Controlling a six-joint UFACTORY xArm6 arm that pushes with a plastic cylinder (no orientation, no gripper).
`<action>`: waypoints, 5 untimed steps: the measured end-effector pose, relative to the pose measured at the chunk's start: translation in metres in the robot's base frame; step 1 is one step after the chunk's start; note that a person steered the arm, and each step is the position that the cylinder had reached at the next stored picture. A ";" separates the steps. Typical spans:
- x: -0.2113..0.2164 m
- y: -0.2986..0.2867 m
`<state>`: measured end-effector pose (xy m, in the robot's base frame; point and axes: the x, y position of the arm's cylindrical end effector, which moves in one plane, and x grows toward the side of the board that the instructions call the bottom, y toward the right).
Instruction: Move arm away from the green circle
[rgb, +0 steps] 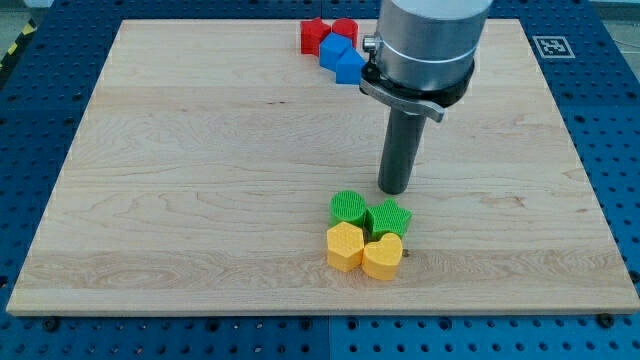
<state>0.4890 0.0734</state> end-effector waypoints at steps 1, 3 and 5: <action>0.020 -0.006; 0.025 -0.015; 0.020 -0.020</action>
<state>0.5085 0.0533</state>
